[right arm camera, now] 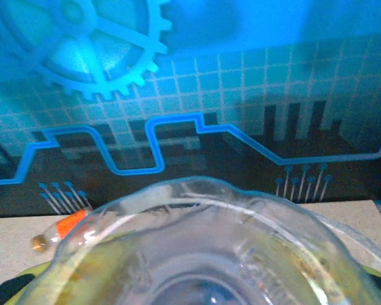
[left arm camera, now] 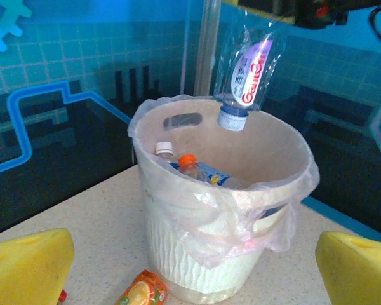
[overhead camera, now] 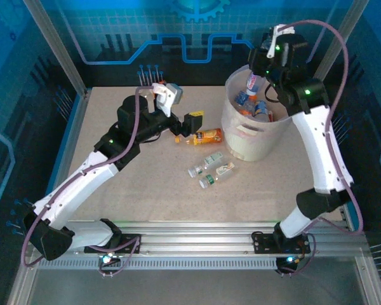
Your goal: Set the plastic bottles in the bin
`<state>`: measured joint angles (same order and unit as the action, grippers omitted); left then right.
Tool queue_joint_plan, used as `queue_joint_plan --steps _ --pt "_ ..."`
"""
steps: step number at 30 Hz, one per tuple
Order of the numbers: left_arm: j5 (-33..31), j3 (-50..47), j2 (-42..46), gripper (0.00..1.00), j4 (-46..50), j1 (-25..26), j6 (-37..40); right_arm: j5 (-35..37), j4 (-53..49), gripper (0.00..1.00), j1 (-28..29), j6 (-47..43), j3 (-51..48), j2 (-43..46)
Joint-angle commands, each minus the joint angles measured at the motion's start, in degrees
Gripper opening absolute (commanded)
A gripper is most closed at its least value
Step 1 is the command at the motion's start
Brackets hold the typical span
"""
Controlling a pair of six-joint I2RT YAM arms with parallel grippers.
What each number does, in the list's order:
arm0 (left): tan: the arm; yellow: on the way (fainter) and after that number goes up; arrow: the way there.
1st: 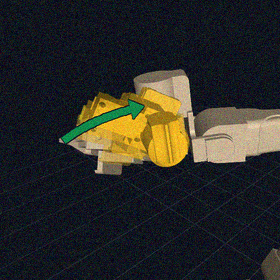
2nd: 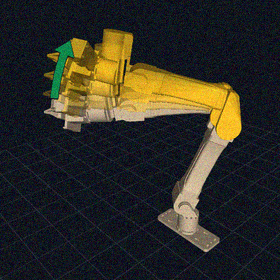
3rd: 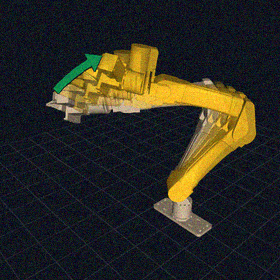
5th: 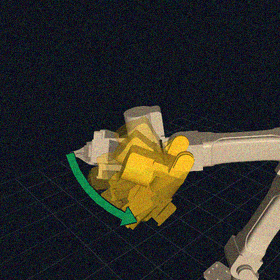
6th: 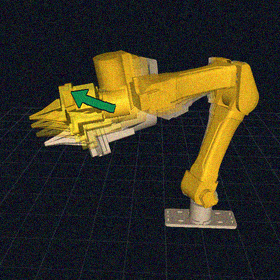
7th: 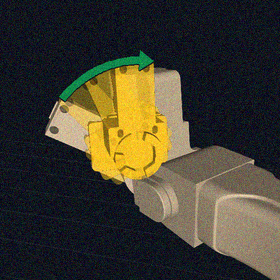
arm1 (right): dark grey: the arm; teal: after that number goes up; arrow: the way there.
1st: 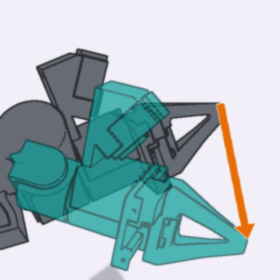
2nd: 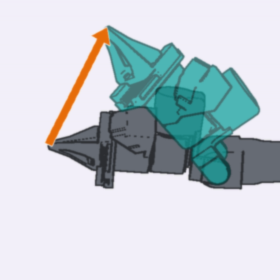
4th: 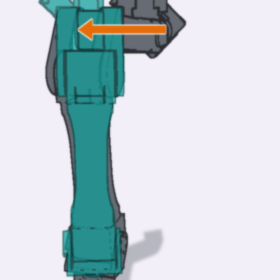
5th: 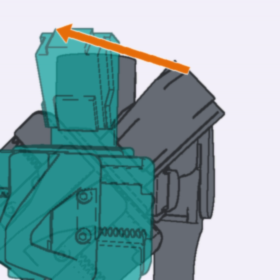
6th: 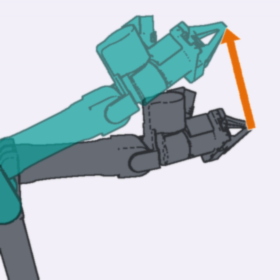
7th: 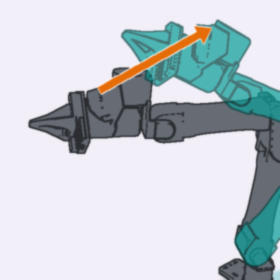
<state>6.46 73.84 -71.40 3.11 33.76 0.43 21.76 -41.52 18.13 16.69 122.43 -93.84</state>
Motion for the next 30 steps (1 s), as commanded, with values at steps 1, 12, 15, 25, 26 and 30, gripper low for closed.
queue_joint_plan --steps 1,12,15,25,26,30 --pt "-4.2 -1.07 1.89 0.99 -0.1 -0.33 1.43 4.05 -5.09 0.46 -0.55 1.98 3.86 -4.51" --pt "-5.3 -1.33 2.04 0.99 1.59 -2.34 0.62 1.19 -13.11 0.47 -1.15 13.02 4.74 -12.42" --pt "-5.26 -1.51 2.05 0.99 1.64 -2.82 0.29 -1.66 -13.72 0.46 -2.32 15.64 2.49 -12.85" --pt "-5.38 -0.91 0.78 0.99 2.52 -4.33 -0.43 -9.35 -10.07 0.6 -5.98 19.21 -7.91 -11.8" --pt "-5.35 -0.78 0.63 0.99 2.66 -4.49 -0.53 -9.51 -10.15 0.62 -6.39 19.34 -8.42 -11.76" --pt "-5.18 -0.04 -0.31 0.99 3.01 -5.34 -0.95 -9.3 -10.55 0.73 -8.09 19.22 -9.5 -11.39"
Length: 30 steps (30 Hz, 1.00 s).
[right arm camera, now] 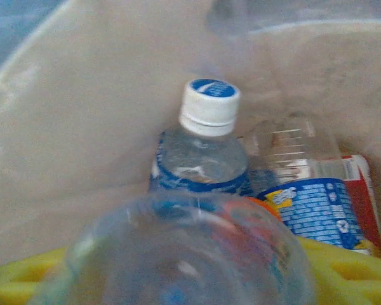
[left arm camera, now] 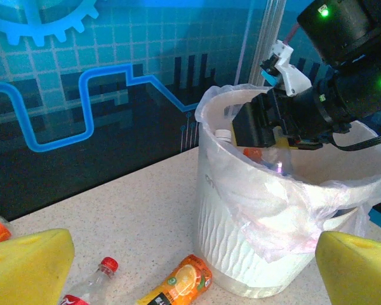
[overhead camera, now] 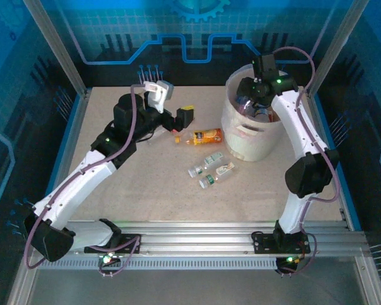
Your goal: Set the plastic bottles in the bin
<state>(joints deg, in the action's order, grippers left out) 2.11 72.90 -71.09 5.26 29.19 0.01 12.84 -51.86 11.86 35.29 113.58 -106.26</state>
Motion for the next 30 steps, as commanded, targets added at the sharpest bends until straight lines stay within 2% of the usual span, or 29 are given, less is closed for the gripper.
queue_joint_plan --steps 1,6,11,18,25,30 --pt "-0.83 1.08 -0.79 0.99 1.05 -0.95 -0.54 -0.19 -0.23 0.77 -2.11 0.45 -0.89 1.27" --pt "-1.02 2.08 -2.11 0.99 1.73 -2.29 -0.63 1.71 -0.59 0.91 -3.3 -0.71 -1.51 3.57" --pt "-0.95 3.36 -3.67 0.99 2.17 -5.04 -1.24 4.09 -0.96 1.0 -3.41 -2.17 -2.5 7.02" --pt "-0.99 6.81 -7.46 0.99 5.14 -9.77 -1.94 9.98 -1.8 1.0 -3.72 -3.91 -5.46 11.88" --pt "-0.79 6.82 -8.76 0.99 5.26 -11.35 -2.54 -0.65 0.42 0.89 -2.34 -7.96 -9.36 16.15" --pt "-0.91 6.76 -9.23 0.99 5.2 -12.03 -2.86 -0.76 -0.55 0.74 1.0 -9.58 -11.29 18.83"
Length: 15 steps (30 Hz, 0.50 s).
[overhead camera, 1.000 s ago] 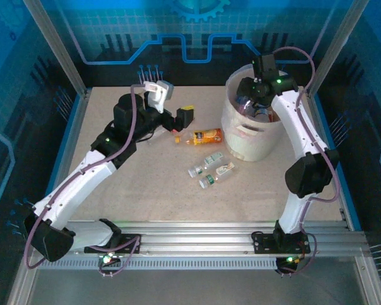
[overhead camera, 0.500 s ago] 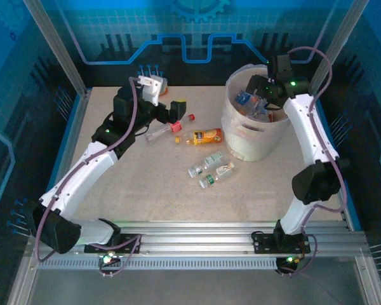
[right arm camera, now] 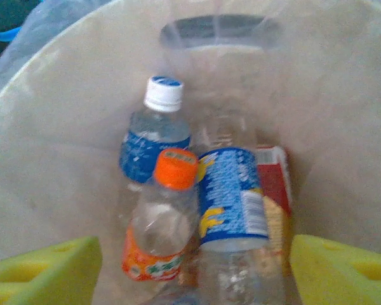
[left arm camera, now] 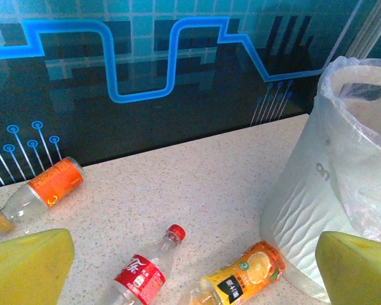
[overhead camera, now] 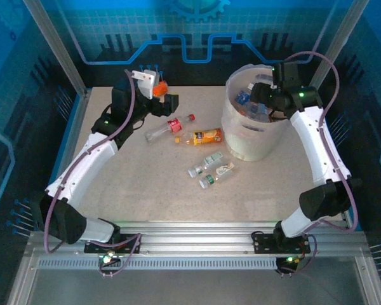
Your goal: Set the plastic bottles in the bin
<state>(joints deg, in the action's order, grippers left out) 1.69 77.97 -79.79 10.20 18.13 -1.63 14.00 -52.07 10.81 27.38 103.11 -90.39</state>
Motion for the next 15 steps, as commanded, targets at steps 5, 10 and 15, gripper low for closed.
queue_joint_plan --steps 5,10,15 --pt "-0.32 1.34 -0.68 0.99 0.27 -1.51 -1.87 0.5 -1.75 0.59 3.85 -1.72 -2.94 4.58" --pt "-0.28 1.25 -0.72 0.99 0.26 -1.95 -2.06 2.68 -4.1 0.51 4.69 -1.53 -5.7 5.13" --pt "-0.35 1.7 -1.4 0.99 0.09 -2.65 -2.12 3.62 -5.87 0.46 4.68 -2.06 -7.06 3.48"
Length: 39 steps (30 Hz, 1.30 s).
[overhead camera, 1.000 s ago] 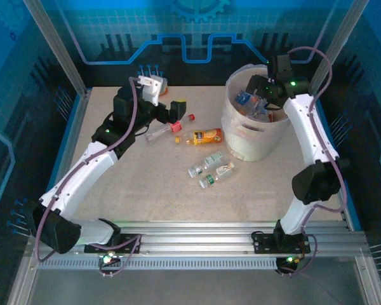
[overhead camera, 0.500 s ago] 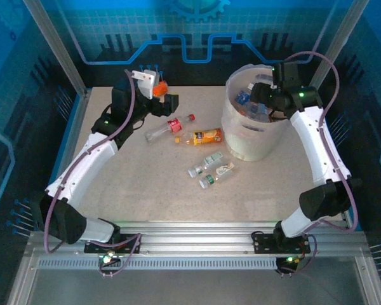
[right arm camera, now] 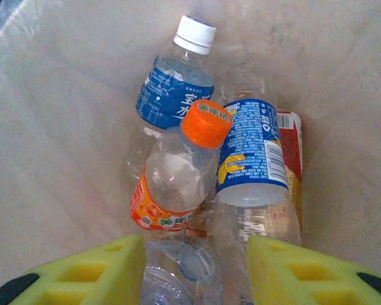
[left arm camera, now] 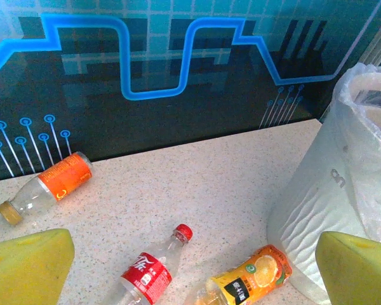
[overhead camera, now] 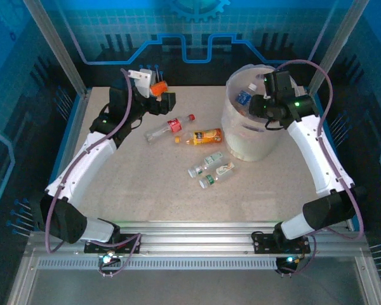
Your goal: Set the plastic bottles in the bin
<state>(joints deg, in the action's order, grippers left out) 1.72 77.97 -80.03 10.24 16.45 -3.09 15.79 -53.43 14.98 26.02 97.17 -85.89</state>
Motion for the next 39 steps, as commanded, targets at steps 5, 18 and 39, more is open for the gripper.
queue_joint_plan --steps 5,18,39 --pt "-1.3 3.02 -3.63 0.99 -0.21 -2.27 -0.19 3.36 -5.8 0.48 0.31 -1.89 1.41 -4.37" --pt "-3.89 13.66 -18.12 0.99 3.8 -11.35 4.67 1.89 -7.66 0.63 -0.11 -3.71 9.57 -4.99" --pt "3.96 49.18 -55.02 0.99 15.52 -20.15 13.66 9.14 -4.57 1.0 0.14 1.81 -1.97 14.15"
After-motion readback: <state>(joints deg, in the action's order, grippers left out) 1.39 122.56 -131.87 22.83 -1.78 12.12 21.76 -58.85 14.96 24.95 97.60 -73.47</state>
